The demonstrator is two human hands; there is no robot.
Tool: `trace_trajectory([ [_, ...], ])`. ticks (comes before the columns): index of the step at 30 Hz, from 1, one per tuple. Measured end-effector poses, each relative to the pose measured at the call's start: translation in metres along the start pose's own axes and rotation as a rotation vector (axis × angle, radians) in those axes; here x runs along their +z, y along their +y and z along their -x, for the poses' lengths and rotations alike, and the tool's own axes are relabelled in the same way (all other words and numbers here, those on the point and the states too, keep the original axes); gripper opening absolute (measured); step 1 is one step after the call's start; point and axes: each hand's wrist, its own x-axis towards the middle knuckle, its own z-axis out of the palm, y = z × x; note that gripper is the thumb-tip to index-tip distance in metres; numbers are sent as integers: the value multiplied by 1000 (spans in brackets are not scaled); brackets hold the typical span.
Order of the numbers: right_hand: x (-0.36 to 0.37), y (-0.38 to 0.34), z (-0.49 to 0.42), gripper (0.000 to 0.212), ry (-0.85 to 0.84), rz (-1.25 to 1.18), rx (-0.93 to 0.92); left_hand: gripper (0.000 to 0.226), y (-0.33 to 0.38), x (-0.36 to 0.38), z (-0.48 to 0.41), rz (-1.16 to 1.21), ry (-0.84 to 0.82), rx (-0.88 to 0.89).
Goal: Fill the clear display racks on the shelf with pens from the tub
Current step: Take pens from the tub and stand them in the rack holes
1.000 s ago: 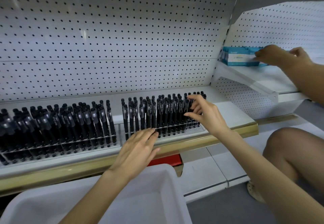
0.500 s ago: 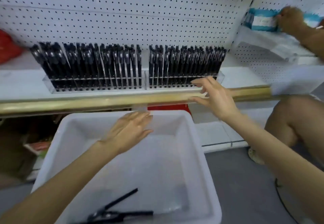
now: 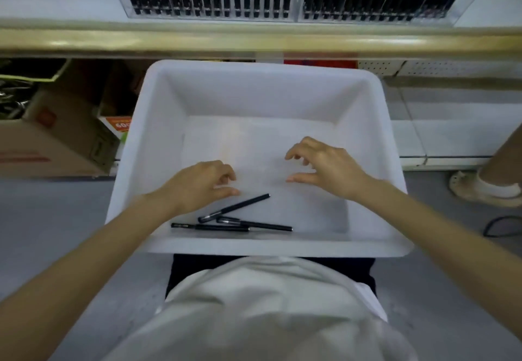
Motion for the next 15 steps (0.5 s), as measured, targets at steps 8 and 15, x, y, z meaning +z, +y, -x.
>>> trace_trajectory([
  [8, 30, -22, -5, 37, -278, -182, 59, 19, -9, 14, 3, 212, -260, -124],
  [15, 46, -38, -1, 23, -400, -421, 111, 18, -12, 17, 2, 307, -289, -162],
])
